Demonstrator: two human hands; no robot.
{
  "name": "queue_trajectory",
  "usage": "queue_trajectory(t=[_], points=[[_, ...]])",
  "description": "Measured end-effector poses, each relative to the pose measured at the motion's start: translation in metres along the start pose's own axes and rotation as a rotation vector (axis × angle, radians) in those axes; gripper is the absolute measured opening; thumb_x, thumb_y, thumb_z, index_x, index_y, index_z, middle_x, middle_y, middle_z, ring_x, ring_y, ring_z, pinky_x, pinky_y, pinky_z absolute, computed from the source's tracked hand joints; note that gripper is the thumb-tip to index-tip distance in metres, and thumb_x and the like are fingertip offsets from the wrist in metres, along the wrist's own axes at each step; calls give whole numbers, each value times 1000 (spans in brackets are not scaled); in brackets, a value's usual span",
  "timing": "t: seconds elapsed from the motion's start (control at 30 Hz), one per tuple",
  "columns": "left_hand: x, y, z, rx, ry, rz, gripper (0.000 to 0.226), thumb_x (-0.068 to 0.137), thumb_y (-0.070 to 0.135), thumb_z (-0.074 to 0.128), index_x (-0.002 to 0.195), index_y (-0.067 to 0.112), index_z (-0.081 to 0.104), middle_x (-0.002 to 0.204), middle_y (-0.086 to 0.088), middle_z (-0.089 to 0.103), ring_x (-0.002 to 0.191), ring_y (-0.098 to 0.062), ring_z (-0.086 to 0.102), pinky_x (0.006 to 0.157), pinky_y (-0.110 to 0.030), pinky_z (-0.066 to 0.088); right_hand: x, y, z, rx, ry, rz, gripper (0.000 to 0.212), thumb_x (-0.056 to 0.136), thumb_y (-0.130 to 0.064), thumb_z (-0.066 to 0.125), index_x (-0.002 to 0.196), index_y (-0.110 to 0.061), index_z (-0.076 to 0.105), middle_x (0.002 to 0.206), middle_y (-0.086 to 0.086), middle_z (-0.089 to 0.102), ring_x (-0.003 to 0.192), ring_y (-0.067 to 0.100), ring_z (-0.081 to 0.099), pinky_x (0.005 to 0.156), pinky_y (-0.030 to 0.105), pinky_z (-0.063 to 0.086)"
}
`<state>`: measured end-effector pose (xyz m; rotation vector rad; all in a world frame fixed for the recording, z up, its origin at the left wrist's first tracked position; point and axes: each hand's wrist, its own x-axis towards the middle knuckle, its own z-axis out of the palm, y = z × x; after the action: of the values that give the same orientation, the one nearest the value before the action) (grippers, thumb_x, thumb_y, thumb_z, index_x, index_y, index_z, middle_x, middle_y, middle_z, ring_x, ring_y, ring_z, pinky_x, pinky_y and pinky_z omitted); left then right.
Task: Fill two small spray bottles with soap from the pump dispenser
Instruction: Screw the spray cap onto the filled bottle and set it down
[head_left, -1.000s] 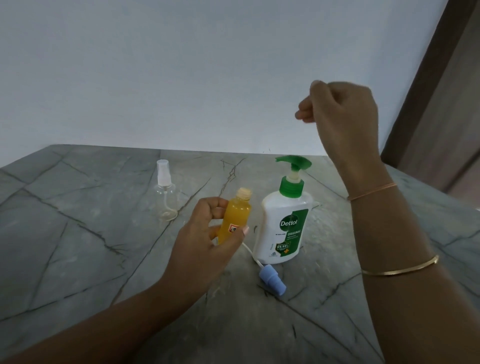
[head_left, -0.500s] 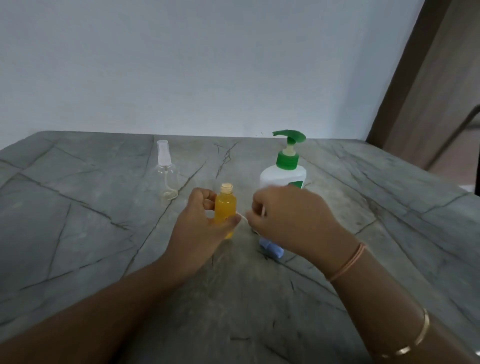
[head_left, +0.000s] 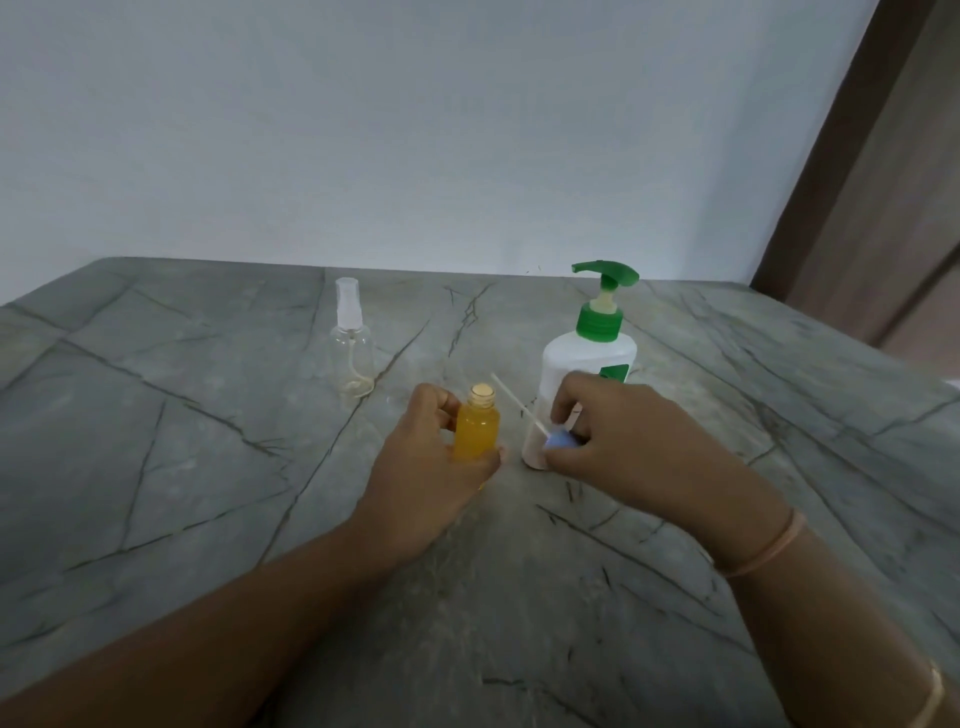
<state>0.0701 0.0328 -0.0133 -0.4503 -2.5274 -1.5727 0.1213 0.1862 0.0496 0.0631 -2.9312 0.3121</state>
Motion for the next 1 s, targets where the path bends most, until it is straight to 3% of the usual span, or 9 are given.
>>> queue_trajectory(t=[0.1,0.2,0.37,0.67,0.8,0.9,1.0], points=[[1,0,1,13,1,-18,44,75,36,73,97,29,36,87,15,49,76,-5,52,58,-12,38,-3,1,-18,159,4,-20,19,85,-35,63,100,-27,54,83,-8,61,68,3,54,56,10,40],[1,-1,2,27,2,-22,46,75,37,72,99,30,34,88,17,46,75,-2,50,58,-10,36,-7,0,-30,254,51,-36,8,85,-31,62,92,-28,60,84,-6,67,64,1,56,51,5,41],[0,-2,3,34,-7,-11,47,76,36,71,103,30,32,97,13,47,75,-1,48,60,-9,36,-10,-4,-36,250,26,-54,3,84,-30,60,87,-30,60,87,-4,68,76,10,62,60,13,44],[-2,0,2,27,6,-1,47,76,38,71,103,32,33,92,18,45,78,-2,50,59,-10,38,-6,-16,-60,117,-79,-80,14,82,-32,56,91,-25,63,81,-13,58,70,4,53,56,17,35],[-3,1,2,19,14,4,47,75,41,71,103,32,35,92,19,44,77,-3,50,60,-10,38,3,-29,-74,-4,-103,-121,10,84,-27,56,92,-25,62,81,-16,53,72,0,51,57,17,38],[-3,1,1,22,22,4,46,75,40,71,104,32,36,97,17,45,76,-1,49,59,-10,36,13,-39,-78,-90,-119,-175,14,86,-20,57,98,-24,64,79,-15,49,76,8,52,60,16,41],[-3,2,1,21,30,16,46,75,39,72,104,32,37,100,16,47,78,0,50,62,-10,37,22,-47,-78,-73,-126,-215,17,87,-18,59,102,-25,61,78,-17,44,72,5,48,60,13,38]])
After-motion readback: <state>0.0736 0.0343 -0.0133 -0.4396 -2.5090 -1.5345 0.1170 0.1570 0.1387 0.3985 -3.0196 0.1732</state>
